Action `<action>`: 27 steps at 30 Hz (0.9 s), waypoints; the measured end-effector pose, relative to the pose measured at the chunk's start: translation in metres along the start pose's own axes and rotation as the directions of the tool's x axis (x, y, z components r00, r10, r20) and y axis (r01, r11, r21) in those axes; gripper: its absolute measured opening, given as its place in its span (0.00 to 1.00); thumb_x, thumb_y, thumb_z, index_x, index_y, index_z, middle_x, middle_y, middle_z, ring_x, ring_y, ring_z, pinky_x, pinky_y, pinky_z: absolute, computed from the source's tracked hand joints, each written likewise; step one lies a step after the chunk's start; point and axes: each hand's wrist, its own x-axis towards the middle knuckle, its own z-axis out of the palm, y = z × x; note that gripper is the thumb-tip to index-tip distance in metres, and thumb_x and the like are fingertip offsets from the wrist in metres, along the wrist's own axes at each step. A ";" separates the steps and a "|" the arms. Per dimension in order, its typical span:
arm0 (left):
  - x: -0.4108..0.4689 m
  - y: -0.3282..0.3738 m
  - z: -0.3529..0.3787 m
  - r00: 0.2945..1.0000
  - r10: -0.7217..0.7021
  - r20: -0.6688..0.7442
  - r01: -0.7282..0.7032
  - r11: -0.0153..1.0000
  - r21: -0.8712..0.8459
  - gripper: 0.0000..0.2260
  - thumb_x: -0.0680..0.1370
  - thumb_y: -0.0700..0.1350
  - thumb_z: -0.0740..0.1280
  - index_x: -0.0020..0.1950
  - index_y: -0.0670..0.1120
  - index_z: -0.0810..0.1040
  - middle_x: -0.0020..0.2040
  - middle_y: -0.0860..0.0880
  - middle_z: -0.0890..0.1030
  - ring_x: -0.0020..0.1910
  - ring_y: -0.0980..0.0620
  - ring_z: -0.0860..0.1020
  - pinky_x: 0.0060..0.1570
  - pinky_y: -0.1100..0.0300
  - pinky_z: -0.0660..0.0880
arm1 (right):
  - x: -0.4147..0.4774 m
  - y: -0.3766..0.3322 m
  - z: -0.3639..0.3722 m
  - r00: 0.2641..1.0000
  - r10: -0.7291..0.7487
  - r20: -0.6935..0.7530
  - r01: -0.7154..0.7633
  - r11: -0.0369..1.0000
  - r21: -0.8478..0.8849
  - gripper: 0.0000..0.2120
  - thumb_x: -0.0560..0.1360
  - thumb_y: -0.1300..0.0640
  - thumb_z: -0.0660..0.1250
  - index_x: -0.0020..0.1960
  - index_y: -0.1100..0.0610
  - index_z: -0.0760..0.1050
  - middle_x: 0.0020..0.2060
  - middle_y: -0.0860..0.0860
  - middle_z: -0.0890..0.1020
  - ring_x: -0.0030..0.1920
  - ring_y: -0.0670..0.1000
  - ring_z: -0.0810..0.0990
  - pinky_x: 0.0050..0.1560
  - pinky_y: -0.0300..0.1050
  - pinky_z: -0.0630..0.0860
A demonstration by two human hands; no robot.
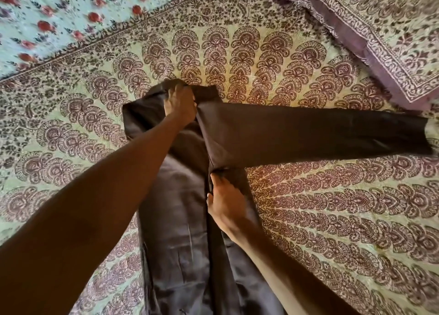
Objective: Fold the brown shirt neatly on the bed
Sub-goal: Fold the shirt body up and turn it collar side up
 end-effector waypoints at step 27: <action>-0.202 -0.001 0.046 0.952 -0.092 0.293 0.188 0.928 -0.321 0.15 0.76 0.50 0.65 0.52 0.40 0.80 0.51 0.38 0.82 0.54 0.38 0.79 0.53 0.50 0.77 | -0.163 0.029 0.022 0.992 0.114 -0.053 -0.121 0.981 -0.148 0.15 0.75 0.46 0.65 0.55 0.55 0.74 0.49 0.53 0.81 0.49 0.56 0.82 0.47 0.49 0.76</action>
